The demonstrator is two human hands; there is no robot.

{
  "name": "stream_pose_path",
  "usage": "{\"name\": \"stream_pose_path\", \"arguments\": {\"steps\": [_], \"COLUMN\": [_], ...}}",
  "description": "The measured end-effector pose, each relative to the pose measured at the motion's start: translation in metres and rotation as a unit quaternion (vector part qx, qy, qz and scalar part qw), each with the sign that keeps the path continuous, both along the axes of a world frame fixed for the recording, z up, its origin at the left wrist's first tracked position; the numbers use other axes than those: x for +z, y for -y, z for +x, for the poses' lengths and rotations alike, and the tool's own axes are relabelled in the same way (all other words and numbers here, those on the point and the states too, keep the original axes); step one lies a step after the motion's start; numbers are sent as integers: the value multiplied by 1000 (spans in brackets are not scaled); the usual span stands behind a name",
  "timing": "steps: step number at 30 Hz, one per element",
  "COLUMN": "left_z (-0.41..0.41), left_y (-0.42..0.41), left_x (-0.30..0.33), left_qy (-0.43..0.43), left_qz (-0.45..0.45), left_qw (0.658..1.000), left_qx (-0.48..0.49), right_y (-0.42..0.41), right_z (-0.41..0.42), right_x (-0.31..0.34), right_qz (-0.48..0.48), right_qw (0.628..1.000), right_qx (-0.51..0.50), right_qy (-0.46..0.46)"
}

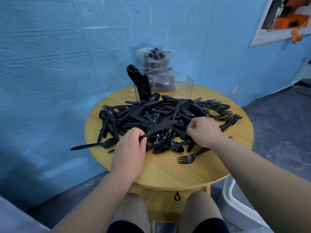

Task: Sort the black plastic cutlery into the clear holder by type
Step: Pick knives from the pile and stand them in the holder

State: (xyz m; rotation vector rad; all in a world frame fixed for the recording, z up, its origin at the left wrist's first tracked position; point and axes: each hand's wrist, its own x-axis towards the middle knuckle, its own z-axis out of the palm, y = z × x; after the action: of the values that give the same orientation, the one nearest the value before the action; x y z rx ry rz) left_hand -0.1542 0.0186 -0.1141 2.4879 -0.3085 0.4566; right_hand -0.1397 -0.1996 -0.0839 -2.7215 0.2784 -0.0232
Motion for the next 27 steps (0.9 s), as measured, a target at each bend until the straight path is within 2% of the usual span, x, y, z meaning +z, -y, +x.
{"name": "stream_pose_path", "arguments": {"steps": [9, 15, 18, 27], "left_z": [2, 0, -2, 4], "left_y": [-2, -1, 0, 12], "left_x": [-3, -1, 3, 33], "left_qy": [10, 19, 16, 41], "left_qz": [10, 28, 23, -1], "left_qw": [1000, 999, 1000, 998], "left_qx": [-11, -9, -5, -43], "right_y": [13, 20, 27, 53], "right_z": [0, -11, -23, -59], "right_x": [10, 17, 24, 43], "right_qz": [122, 244, 277, 317], "right_qw": [980, 941, 925, 908], "right_qx": [-110, -146, -151, -108], "right_qy": [107, 182, 213, 251]}}
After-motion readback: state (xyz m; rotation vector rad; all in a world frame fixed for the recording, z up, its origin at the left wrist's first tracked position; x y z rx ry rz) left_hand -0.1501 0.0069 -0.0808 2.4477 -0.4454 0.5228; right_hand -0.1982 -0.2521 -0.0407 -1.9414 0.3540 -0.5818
